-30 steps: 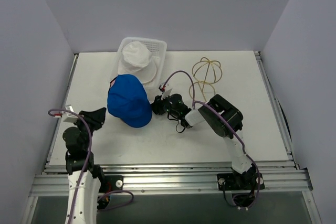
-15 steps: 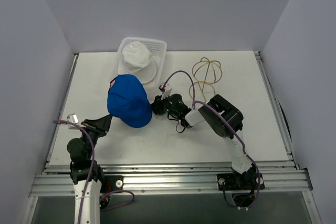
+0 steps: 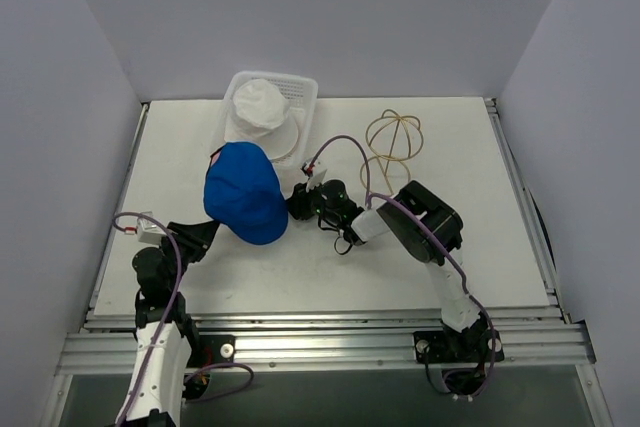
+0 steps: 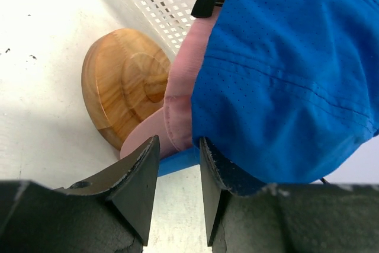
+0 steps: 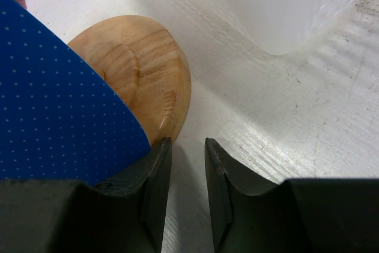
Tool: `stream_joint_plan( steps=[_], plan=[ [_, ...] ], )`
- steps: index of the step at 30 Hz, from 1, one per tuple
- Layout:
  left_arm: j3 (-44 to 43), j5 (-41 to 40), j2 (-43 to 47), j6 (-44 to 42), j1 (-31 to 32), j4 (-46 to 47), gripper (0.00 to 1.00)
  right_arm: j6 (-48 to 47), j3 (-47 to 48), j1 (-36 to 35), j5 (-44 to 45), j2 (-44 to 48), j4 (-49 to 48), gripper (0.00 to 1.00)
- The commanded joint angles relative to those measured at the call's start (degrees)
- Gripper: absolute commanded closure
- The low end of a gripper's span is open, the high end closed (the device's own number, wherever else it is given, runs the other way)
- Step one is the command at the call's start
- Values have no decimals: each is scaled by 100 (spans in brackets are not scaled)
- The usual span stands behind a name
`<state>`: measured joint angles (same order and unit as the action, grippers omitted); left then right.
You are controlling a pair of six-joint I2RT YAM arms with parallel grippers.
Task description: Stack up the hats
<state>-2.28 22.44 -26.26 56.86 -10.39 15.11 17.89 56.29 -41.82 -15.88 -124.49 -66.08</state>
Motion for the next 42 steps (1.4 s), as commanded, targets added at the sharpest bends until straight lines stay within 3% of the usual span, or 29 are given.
stream_joint_plan(
  steps=[1, 8, 15, 24, 33, 42],
  plan=[
    [-97, -116, -282, 36, 37, 869, 58, -31, 40, -72, -29, 232, 148, 74],
    [0, 6, -380, 176, 55, 1564, 57, -40, 66, -72, -38, 223, 148, 74],
    [70, -152, -257, 150, 81, 1635, 57, -40, 57, -80, -38, 223, 148, 74],
    [79, -169, -898, 211, 160, 2118, 58, -5, 40, -72, -47, 197, 87, 74],
    [193, -354, -1303, 255, 222, 2601, 63, -31, -13, -72, -29, 188, 69, 74],
    [184, -538, -1285, 396, 275, 2506, 70, -31, -13, -72, -38, 214, 61, 74]
  ],
)
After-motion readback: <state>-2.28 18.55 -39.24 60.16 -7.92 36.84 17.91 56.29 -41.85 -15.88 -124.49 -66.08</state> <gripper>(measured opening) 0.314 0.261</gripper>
